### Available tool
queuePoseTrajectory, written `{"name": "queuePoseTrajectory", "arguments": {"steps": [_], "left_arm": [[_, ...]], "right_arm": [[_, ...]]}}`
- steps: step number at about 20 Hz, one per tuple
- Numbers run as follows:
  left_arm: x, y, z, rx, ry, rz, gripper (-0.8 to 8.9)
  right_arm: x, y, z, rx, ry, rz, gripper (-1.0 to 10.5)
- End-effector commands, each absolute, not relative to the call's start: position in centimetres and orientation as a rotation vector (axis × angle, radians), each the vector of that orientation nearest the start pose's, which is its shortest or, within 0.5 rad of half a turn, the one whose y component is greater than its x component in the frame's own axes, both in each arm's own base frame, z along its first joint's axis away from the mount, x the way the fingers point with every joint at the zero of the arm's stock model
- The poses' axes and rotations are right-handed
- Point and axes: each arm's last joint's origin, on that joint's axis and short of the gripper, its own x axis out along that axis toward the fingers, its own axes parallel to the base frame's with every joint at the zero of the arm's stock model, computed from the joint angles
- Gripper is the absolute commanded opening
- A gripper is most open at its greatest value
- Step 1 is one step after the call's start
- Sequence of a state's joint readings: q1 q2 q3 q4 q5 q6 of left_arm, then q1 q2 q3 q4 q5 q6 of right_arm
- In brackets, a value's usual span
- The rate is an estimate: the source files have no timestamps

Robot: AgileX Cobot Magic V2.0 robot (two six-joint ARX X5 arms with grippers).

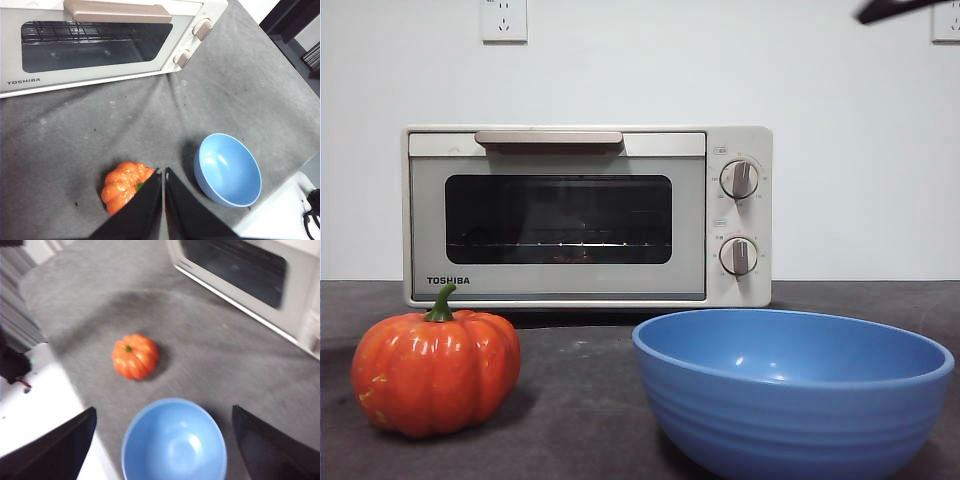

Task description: Place pumpkin in the steamer

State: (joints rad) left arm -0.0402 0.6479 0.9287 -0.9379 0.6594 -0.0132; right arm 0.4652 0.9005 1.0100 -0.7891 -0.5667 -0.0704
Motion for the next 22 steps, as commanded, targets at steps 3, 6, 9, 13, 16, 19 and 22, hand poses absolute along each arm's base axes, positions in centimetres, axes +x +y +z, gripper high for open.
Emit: {"name": "queuePoseTrajectory", "arguments": {"steps": [3,6,9,13,16,19,22], "left_arm": [[10.0,-2.2,33.9,-0.197,0.614,-0.683,0.16],[10.0,-2.2,33.9,-0.197,0.614,-0.683,0.16],[10.0,-2.2,33.9,-0.197,0.614,-0.683,0.16],[10.0,-2.2,33.9,-0.197,0.614,-0.683,0.16],[10.0,-2.2,33.9,-0.190,0.612,-0.685,0.16],[10.0,-2.2,33.9,-0.188,0.611,-0.686,0.16],[10.0,-2.2,33.9,-0.187,0.611,-0.685,0.16]], "right_arm": [[16.4,13.5,35.6,-0.084,0.669,1.108,4.3],[17.9,17.5,35.4,-0.136,0.696,1.172,4.3],[18.9,21.5,34.3,-0.199,0.714,1.209,4.3],[20.1,26.1,31.7,-0.255,0.741,1.227,4.3],[20.6,28.5,29.1,-0.288,0.769,1.232,4.4],[20.9,30.4,26.6,-0.332,0.801,1.209,4.6],[21.0,31.8,24.5,-0.350,0.832,1.219,4.6]]}}
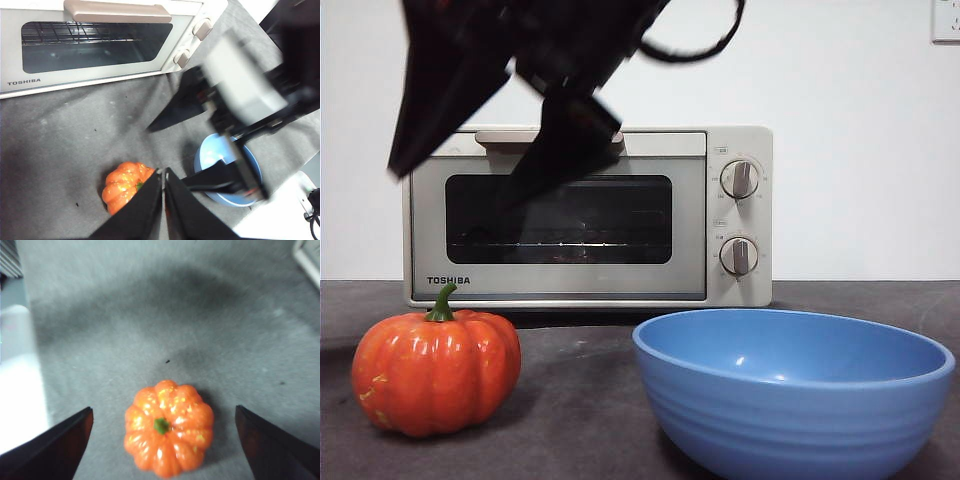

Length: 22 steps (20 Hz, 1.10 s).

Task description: Place pumpkin in the steamer

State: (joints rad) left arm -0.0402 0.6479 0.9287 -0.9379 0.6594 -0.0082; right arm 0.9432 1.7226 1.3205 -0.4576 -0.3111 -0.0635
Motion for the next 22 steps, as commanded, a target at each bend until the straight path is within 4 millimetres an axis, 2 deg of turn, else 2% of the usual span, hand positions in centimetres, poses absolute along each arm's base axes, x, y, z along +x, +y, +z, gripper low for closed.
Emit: {"name": "queuePoseTrajectory", "arguments": {"steps": [1,10,17,22], "left_arm": [[10.0,-2.2,33.9,-0.187,0.611,-0.685,0.16],[10.0,-2.2,33.9,-0.187,0.611,-0.686,0.16],[10.0,-2.2,33.9,-0.187,0.612,-0.685,0.16],[10.0,-2.2,33.9,-0.187,0.611,-0.685,0.16]], "right_arm": [[21.0,32.2,23.7,-0.358,0.846,1.222,4.6],[20.8,34.1,19.5,-0.446,0.917,1.165,5.0],[20.8,34.6,17.5,-0.472,0.972,1.160,5.0],[20.6,34.6,17.4,-0.487,0.974,1.142,3.8]]}}
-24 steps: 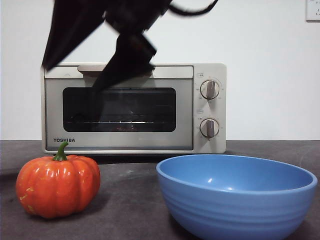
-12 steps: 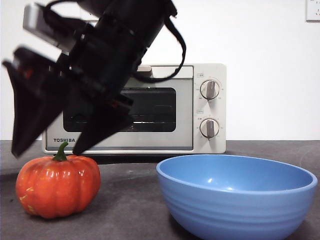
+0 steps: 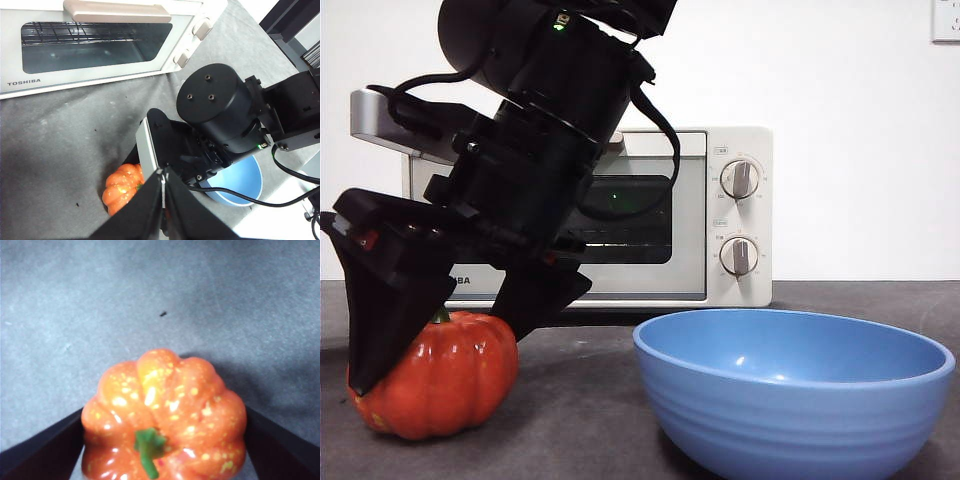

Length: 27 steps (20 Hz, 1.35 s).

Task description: Place pumpkin in the steamer

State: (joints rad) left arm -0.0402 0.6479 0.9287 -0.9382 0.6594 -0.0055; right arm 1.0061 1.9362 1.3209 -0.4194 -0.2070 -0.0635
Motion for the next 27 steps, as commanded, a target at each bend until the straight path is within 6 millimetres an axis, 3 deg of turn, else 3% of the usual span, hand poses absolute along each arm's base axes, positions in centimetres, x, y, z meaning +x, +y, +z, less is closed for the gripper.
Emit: {"name": "queuePoseTrajectory", "arguments": {"steps": [1,5,9,13,17,21,24,27], "left_arm": [[10.0,-2.2,33.9,-0.187,0.612,-0.685,0.16],[10.0,-2.2,33.9,-0.187,0.611,-0.685,0.16],[10.0,-2.2,33.9,-0.184,0.610,-0.686,0.16],[10.0,-2.2,33.9,-0.184,0.609,-0.686,0.16],[10.0,-2.2,33.9,-0.184,0.610,-0.686,0.16],[10.0,-2.2,33.9,-0.184,0.609,-0.686,0.16],[10.0,-2.2,33.9,-0.184,0.610,-0.686,0.16],[10.0,-2.2,33.9,-0.184,0.610,-0.686,0.16]], "right_arm": [[20.6,34.6,17.4,-0.487,0.976,1.142,3.8],[20.4,34.4,19.0,-0.498,0.929,1.106,3.8],[19.6,32.9,23.4,-0.470,0.851,1.096,3.8],[18.2,29.1,28.6,-0.475,0.811,1.026,3.8],[17.4,25.0,31.6,-0.459,0.812,0.963,3.8],[16.3,21.5,30.8,-0.421,0.829,0.915,3.8],[15.3,19.4,28.5,-0.393,0.860,0.883,3.8],[14.7,18.7,25.8,-0.383,0.903,0.867,3.8]]}}
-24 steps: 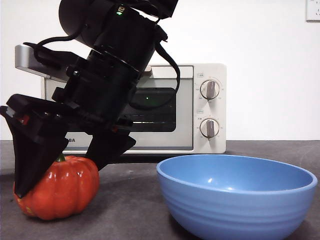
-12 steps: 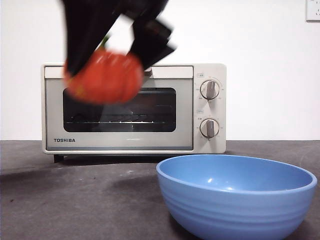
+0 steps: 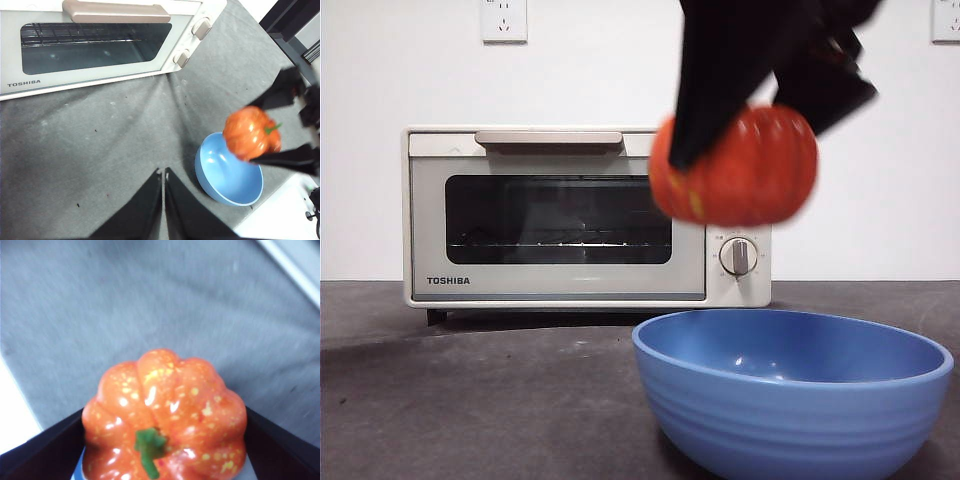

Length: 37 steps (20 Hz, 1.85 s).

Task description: Place pumpkin in the steamer

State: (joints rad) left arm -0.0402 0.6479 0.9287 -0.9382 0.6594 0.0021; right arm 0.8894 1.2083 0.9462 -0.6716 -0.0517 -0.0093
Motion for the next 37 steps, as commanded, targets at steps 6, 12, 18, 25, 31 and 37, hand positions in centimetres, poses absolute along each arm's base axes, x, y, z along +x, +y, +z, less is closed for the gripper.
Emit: {"name": "queuePoseTrajectory", "arguments": {"steps": [6,12,18,25,31,37], "left_arm": [[10.0,-2.2,33.9,-0.184,0.610,-0.686,0.16],[10.0,-2.2,33.9,-0.184,0.610,-0.686,0.16],[10.0,-2.2,33.9,-0.184,0.610,-0.686,0.16],[10.0,-2.2,33.9,-0.182,0.605,-0.686,0.16],[11.0,-2.3,34.1,-0.198,0.589,-0.680,0.16],[14.9,-3.2,34.8,-0.212,0.493,-0.667,0.16]], "right_arm": [[14.5,18.7,20.8,-0.397,0.974,0.848,3.8],[14.8,19.2,18.6,-0.428,1.046,0.839,4.1],[14.8,19.3,18.2,-0.436,1.061,0.840,5.2],[14.8,19.5,19.8,-0.420,1.009,0.847,5.2],[14.8,18.3,26.3,-0.377,0.824,0.777,5.2],[14.4,13.8,29.3,-0.283,0.805,0.649,5.2]]}}
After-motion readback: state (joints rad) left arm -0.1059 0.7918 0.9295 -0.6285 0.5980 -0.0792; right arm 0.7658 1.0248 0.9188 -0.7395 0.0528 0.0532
